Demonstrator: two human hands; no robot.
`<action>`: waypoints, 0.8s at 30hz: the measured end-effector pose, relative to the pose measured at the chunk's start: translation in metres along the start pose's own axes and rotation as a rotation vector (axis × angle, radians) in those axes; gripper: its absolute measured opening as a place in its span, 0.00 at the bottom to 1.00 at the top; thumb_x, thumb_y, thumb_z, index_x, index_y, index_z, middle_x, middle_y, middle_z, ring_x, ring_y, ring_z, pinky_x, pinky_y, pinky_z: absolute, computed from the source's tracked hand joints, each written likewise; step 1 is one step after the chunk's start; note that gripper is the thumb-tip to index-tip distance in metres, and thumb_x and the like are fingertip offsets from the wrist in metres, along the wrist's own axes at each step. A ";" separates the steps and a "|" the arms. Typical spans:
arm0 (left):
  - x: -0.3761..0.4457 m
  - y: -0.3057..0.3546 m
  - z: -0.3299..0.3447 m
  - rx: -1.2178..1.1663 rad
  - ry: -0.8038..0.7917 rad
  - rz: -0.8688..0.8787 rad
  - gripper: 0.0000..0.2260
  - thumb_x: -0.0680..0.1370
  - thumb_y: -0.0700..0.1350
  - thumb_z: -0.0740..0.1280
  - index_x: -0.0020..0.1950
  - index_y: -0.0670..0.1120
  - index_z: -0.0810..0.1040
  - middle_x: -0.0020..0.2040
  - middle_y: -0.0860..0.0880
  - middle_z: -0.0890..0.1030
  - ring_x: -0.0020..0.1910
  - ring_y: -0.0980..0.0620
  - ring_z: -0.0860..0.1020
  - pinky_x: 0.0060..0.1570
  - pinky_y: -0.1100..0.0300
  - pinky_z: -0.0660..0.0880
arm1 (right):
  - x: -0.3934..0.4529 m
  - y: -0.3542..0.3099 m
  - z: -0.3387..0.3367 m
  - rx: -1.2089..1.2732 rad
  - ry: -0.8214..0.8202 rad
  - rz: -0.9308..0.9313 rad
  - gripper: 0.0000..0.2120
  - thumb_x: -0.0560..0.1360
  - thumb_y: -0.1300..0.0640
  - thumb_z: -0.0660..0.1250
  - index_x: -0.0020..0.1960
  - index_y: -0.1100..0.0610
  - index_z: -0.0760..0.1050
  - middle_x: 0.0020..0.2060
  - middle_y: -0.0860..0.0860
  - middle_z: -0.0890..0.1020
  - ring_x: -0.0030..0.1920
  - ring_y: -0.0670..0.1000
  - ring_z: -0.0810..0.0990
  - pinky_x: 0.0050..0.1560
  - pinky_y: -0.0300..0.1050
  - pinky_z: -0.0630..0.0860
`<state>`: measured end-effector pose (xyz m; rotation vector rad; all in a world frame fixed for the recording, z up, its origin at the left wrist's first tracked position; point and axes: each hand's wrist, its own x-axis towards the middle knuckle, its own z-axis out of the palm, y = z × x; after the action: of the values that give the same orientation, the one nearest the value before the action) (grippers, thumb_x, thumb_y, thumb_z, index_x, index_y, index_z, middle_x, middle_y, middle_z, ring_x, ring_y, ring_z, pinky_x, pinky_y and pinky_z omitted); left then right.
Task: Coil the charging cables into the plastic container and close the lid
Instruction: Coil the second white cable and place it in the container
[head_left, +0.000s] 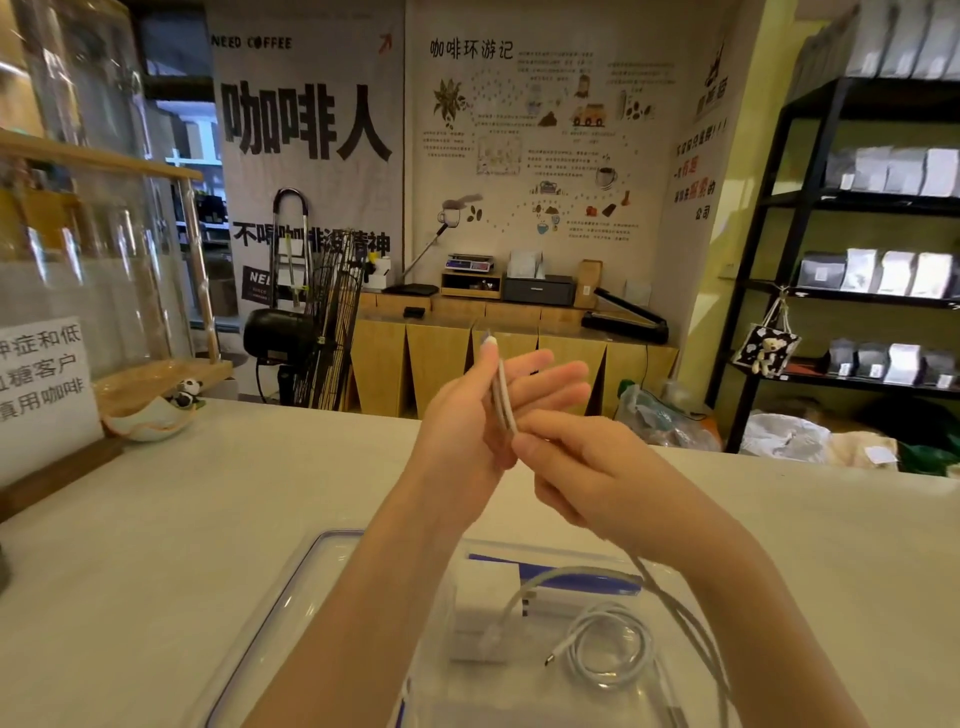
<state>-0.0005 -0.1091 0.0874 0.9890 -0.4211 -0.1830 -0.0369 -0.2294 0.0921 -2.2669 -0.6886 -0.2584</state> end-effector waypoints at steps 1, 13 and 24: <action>-0.001 0.000 0.001 0.006 -0.021 -0.010 0.22 0.80 0.53 0.50 0.56 0.40 0.77 0.43 0.45 0.86 0.40 0.52 0.84 0.39 0.63 0.80 | -0.002 0.001 -0.005 0.059 -0.059 0.032 0.12 0.78 0.55 0.55 0.43 0.59 0.74 0.23 0.46 0.70 0.20 0.43 0.68 0.24 0.32 0.66; -0.012 0.008 0.015 -0.191 -0.391 -0.017 0.22 0.77 0.52 0.53 0.57 0.37 0.75 0.22 0.51 0.78 0.14 0.60 0.69 0.16 0.72 0.64 | -0.014 0.017 -0.030 0.315 -0.394 0.201 0.14 0.67 0.45 0.64 0.30 0.54 0.75 0.20 0.46 0.73 0.21 0.45 0.69 0.28 0.35 0.70; -0.018 -0.006 0.030 0.760 -0.408 -0.330 0.23 0.80 0.53 0.51 0.55 0.38 0.77 0.20 0.51 0.76 0.14 0.60 0.63 0.39 0.55 0.67 | -0.014 0.036 -0.046 0.111 0.022 0.224 0.07 0.66 0.66 0.70 0.33 0.56 0.78 0.18 0.45 0.77 0.21 0.40 0.74 0.27 0.31 0.72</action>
<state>-0.0293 -0.1292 0.0918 1.7818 -0.7236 -0.5545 -0.0274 -0.2888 0.0977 -2.2084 -0.4225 -0.1331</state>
